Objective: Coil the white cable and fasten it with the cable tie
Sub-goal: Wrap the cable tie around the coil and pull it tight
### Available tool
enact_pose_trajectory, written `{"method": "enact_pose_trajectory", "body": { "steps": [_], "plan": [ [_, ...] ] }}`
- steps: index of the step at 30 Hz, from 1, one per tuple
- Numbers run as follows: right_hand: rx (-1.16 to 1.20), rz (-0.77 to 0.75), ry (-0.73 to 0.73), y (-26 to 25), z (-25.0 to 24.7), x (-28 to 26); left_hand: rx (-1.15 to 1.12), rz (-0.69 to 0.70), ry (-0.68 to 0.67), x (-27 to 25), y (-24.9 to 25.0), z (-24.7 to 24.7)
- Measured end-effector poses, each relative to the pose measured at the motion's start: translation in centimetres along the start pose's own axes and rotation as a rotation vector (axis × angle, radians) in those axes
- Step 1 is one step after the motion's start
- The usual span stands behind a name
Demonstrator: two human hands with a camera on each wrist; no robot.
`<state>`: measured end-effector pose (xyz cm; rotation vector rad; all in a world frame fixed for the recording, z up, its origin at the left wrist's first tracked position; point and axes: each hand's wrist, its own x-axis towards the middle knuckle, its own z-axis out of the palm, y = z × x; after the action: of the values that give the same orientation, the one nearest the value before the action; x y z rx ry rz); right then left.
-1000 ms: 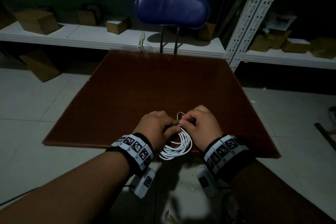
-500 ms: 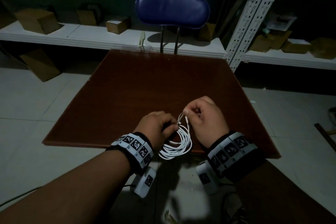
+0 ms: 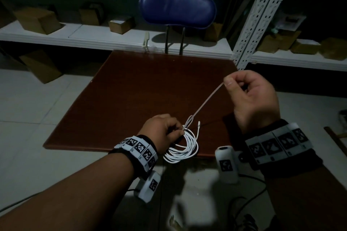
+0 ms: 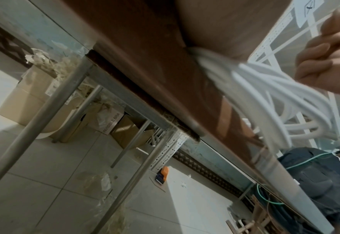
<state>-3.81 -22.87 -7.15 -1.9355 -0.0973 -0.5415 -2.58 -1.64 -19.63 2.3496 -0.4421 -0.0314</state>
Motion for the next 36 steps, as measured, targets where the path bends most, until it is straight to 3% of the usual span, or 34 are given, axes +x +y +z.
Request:
{"method": "enact_pose_trajectory", "body": {
  "steps": [4,8,16,20,36],
  "plan": [
    [0.098,0.086,0.029,0.5,0.4,0.2,-0.003,-0.002,-0.016,0.0,0.1,-0.1],
    [0.169,0.198,-0.055,2.7,2.2,-0.9,-0.036,-0.028,-0.014,0.1,0.0,0.0],
    [-0.661,0.476,-0.402,7.5,3.6,-2.7,-0.044,-0.016,-0.008,0.1,0.0,0.0],
    [-0.805,0.381,-0.456,7.8,4.7,-3.3,-0.020,0.019,-0.008,0.2,-0.3,0.1],
    [-0.389,0.431,-0.493,7.7,5.3,-3.5,-0.036,0.073,0.028,0.1,-0.7,0.3]
  ]
}}
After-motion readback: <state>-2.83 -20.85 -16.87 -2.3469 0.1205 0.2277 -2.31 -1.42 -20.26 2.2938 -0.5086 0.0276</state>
